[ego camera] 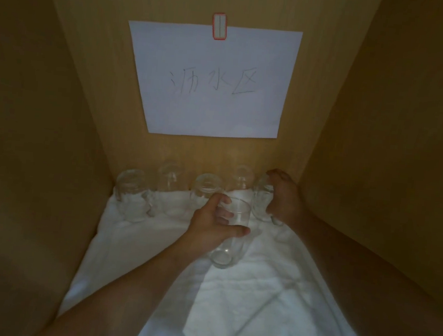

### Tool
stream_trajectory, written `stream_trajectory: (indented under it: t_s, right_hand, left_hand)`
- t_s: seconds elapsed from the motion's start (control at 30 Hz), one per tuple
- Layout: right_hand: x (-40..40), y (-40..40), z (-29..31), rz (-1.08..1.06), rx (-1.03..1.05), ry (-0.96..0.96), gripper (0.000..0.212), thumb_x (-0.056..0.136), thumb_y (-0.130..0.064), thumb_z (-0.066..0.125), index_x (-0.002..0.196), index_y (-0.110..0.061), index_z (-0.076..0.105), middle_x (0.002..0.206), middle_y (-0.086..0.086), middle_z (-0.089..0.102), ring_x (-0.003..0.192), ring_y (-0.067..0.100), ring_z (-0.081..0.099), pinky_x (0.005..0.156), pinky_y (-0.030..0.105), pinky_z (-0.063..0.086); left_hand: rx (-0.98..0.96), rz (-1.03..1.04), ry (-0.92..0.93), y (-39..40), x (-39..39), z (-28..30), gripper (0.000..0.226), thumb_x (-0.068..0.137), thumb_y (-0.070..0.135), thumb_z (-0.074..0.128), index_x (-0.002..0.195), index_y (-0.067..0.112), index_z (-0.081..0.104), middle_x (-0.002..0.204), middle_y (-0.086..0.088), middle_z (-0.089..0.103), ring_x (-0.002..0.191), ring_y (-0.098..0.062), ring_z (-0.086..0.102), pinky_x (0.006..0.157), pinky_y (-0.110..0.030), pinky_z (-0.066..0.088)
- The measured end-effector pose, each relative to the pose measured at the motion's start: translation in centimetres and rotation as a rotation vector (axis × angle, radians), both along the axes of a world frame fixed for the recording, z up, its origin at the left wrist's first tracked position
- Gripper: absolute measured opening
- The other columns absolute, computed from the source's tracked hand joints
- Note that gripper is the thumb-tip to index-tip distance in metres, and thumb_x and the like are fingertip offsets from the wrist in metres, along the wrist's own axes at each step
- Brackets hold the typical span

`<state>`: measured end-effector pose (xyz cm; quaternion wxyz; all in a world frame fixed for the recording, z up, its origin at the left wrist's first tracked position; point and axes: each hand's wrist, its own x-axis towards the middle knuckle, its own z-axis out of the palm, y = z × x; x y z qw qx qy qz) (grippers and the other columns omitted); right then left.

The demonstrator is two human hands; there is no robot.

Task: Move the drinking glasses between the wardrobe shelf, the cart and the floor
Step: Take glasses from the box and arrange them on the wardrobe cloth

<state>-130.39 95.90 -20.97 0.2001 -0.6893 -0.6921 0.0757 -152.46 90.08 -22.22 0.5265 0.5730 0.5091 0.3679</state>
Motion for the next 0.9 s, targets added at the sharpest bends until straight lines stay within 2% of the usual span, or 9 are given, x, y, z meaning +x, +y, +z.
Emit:
stream_trajectory:
  t_s: [0.1, 0.17, 0.27, 0.4, 0.53, 0.67, 0.73, 0.8, 0.9]
  right_hand:
    - [0.2, 0.2, -0.2, 0.020, -0.004, -0.046, 0.098, 0.062, 0.010, 0.082, 0.150, -0.008, 0.041, 0.157, 0.013, 0.037, 0.142, 0.027, 0.039, 0.109, 0.027, 0.038]
    - [0.3, 0.0, -0.4, 0.021, 0.014, -0.179, 0.099, 0.066, 0.000, 0.085, 0.152, -0.013, 0.037, 0.159, 0.010, 0.034, 0.144, 0.026, 0.035, 0.110, 0.033, 0.040]
    - [0.4, -0.3, -0.3, 0.000, -0.059, -0.310, 0.105, 0.075, -0.019, 0.085, 0.158, -0.022, 0.020, 0.167, 0.004, 0.018, 0.151, 0.032, 0.022, 0.113, 0.046, 0.036]
    - [0.1, -1.9, 0.3, -0.023, -0.096, -0.167, 0.107, 0.080, -0.037, 0.081, 0.161, -0.026, 0.012, 0.169, 0.006, 0.004, 0.154, 0.033, 0.010, 0.122, 0.050, 0.023]
    - [-1.9, -5.6, 0.2, -0.106, 0.167, 0.004, 0.083, 0.083, -0.027, 0.077, 0.154, -0.019, 0.034, 0.158, 0.015, 0.032, 0.144, 0.034, 0.031, 0.118, 0.043, 0.032]
    - [-3.9, -9.3, -1.4, -0.109, 0.370, 0.277, 0.053, 0.082, -0.009, 0.073, 0.133, -0.009, 0.059, 0.126, 0.012, 0.063, 0.117, 0.030, 0.058, 0.101, 0.040, 0.049]
    - [-4.6, -10.6, -2.2, -0.068, 0.201, 0.452, 0.054, 0.078, -0.004, 0.070, 0.130, -0.016, 0.060, 0.116, 0.004, 0.066, 0.106, 0.021, 0.063, 0.091, 0.031, 0.052]
    - [-5.3, -11.7, -2.9, 0.018, -0.023, 0.499, 0.056, 0.074, -0.006, 0.069, 0.126, -0.025, 0.060, 0.112, -0.005, 0.062, 0.102, 0.017, 0.062, 0.087, 0.027, 0.053]
    - [-6.6, -13.2, -4.1, 0.144, -0.247, 0.604, 0.063, 0.072, -0.008, 0.079, 0.116, -0.044, 0.052, 0.111, -0.020, 0.054, 0.103, 0.008, 0.058, 0.083, 0.021, 0.053]
  left_hand:
    - [0.005, 0.009, 0.022, -0.1, 0.2, 0.2, 0.086, 0.033, 0.054, 0.092, 0.109, 0.035, 0.058, 0.107, 0.000, 0.071, 0.100, -0.018, 0.070, 0.091, -0.041, 0.059]
    - [0.003, 0.022, 0.020, -0.2, 0.3, 0.3, 0.085, 0.034, 0.052, 0.093, 0.109, 0.034, 0.058, 0.107, 0.000, 0.070, 0.100, -0.018, 0.070, 0.091, -0.040, 0.059]
    - [0.009, 0.037, 0.021, -0.4, 0.3, 0.2, 0.074, 0.049, 0.036, 0.099, 0.110, 0.032, 0.057, 0.107, -0.002, 0.069, 0.101, -0.020, 0.070, 0.088, -0.036, 0.060]
    - [0.034, 0.081, 0.036, -0.7, 0.2, -0.1, 0.068, 0.059, 0.026, 0.099, 0.110, 0.033, 0.055, 0.110, -0.002, 0.067, 0.101, -0.018, 0.068, 0.085, -0.032, 0.059]
    - [0.045, 0.135, 0.032, -1.5, 0.2, -0.3, 0.069, 0.058, 0.033, 0.099, 0.109, 0.037, 0.054, 0.111, 0.001, 0.066, 0.102, -0.015, 0.067, 0.082, -0.030, 0.057]
    - [0.118, 0.222, 0.066, -3.3, 0.5, -0.1, 0.074, 0.049, 0.049, 0.095, 0.110, 0.042, 0.053, 0.111, 0.011, 0.063, 0.101, -0.005, 0.062, 0.081, -0.026, 0.051]
    - [0.178, 0.285, 0.095, -4.1, 0.6, 0.1, 0.070, 0.051, 0.040, 0.099, 0.106, 0.038, 0.056, 0.107, 0.011, 0.062, 0.094, -0.004, 0.061, 0.081, -0.024, 0.050]
    - [0.232, 0.329, 0.118, -5.1, 0.4, 0.3, 0.064, 0.051, 0.033, 0.101, 0.095, 0.040, 0.055, 0.096, 0.015, 0.062, 0.081, 0.003, 0.060, 0.072, -0.017, 0.048]
    - [0.276, 0.359, 0.133, -6.7, -0.2, 0.4, 0.065, 0.048, 0.042, 0.099, 0.093, 0.046, 0.053, 0.095, 0.016, 0.063, 0.080, 0.002, 0.061, 0.070, -0.020, 0.050]
